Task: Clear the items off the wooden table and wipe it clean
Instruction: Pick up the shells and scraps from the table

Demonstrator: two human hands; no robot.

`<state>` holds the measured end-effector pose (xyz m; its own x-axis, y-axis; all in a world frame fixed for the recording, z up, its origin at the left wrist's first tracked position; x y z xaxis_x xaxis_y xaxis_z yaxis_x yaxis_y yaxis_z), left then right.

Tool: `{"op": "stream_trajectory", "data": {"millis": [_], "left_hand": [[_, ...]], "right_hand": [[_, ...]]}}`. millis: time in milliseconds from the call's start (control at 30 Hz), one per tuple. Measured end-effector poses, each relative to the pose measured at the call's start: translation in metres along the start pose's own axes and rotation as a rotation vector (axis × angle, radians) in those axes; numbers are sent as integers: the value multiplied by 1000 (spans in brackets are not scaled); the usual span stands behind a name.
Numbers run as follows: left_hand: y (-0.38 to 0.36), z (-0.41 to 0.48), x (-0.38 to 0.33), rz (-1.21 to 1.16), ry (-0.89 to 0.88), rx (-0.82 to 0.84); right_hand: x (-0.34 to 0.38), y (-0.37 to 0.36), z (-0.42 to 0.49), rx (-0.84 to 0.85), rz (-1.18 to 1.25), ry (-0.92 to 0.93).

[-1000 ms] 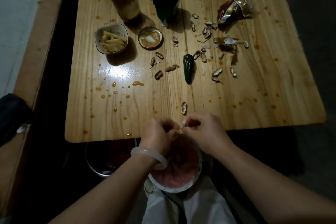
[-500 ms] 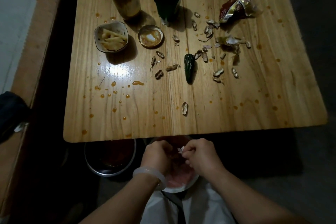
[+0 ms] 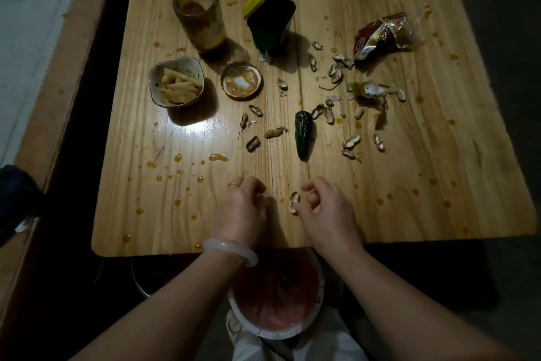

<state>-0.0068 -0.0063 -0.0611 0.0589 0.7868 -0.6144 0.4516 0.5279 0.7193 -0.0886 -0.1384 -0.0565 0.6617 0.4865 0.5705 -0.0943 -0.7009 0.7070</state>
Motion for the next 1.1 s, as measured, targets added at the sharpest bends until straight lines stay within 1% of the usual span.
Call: {"op": "stream_trajectory", "data": {"millis": [67, 167, 233, 333, 400, 533, 600, 667, 833, 900, 967, 1000, 1100], "left_hand": [[3, 19, -4, -3, -5, -45], [4, 45, -12, 28, 12, -113], [5, 61, -16, 71, 22, -144], [3, 81, -19, 97, 58, -133], [1, 90, -25, 107, 62, -111], [-7, 104, -41, 131, 29, -59], [-12, 111, -46, 151, 6, -51], [-17, 112, -47, 147, -17, -63], [-20, 105, -47, 76, -22, -95], [-18, 102, -47, 69, -24, -84], [-17, 97, -47, 68, -30, -62], [-17, 94, -46, 61, -27, -45], [-13, 82, -39, -34, 25, -14]], "right_hand": [[6, -5, 11, 29, -52, 17], [13, -15, 18, 105, -202, 85], [16, -17, 23, 108, -229, 143], [14, -10, 34, 51, -179, 153], [11, -1, 46, 2, -127, 103], [11, 19, 75, -162, 59, 22], [15, 23, 87, -189, 129, -6], [21, 24, 95, -170, 155, -16], [32, 16, 105, -71, 108, -88], [35, 15, 105, -69, 13, -115], [38, 16, 105, -72, -128, -105], [39, 17, 105, -71, -161, -96], [39, 16, 100, -33, -115, -57]]}}
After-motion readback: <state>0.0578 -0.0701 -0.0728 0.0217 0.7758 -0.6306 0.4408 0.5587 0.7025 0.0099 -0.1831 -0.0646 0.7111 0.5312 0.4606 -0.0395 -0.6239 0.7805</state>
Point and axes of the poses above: each hand's wrist, its own z-axis towards the middle knuckle, its own y-axis out of the back of the hand, x = y × z, the point moved 4 cm from there along z, towards the middle knuckle, and after that the axes turned 8 degrees about -z, right-handed, at the moved point
